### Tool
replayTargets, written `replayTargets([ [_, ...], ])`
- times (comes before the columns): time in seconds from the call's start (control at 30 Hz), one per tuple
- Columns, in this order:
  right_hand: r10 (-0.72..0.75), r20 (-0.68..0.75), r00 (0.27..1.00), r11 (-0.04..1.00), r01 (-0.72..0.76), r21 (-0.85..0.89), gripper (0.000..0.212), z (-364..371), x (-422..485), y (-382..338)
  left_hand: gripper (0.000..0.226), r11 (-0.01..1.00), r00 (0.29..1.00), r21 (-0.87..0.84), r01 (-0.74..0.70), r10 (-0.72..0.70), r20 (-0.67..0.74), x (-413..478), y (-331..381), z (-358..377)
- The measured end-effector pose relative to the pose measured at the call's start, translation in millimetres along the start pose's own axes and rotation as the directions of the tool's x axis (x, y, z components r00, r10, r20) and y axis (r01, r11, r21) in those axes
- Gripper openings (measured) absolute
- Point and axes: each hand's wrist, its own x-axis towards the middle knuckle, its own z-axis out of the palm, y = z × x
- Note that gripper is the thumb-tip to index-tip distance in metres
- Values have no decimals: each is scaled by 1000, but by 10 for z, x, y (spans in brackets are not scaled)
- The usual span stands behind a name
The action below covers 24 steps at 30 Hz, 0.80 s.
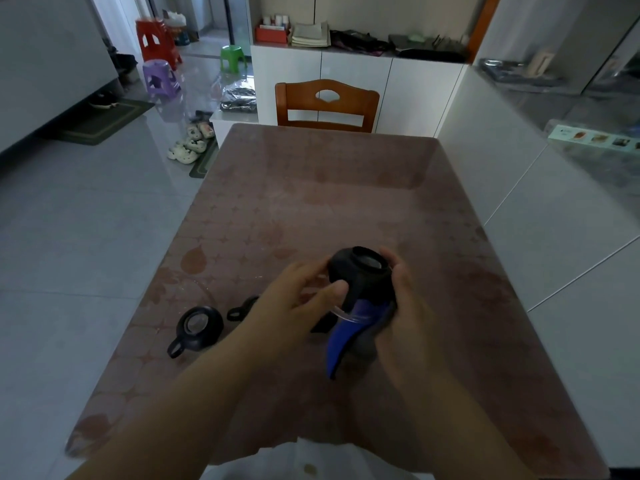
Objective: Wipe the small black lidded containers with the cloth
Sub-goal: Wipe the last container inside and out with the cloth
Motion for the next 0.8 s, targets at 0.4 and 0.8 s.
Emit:
replayTargets([
  [0.4, -85, -80, 993, 994, 78, -83, 43, 4, 18, 78, 72, 961, 988, -272, 52, -90, -126, 61, 171, 171],
  [0.8, -168, 395, 903, 766, 372, -524, 40, 207, -135, -337, 50, 914, 952, -339, 223, -279, -127, 48, -22, 275],
])
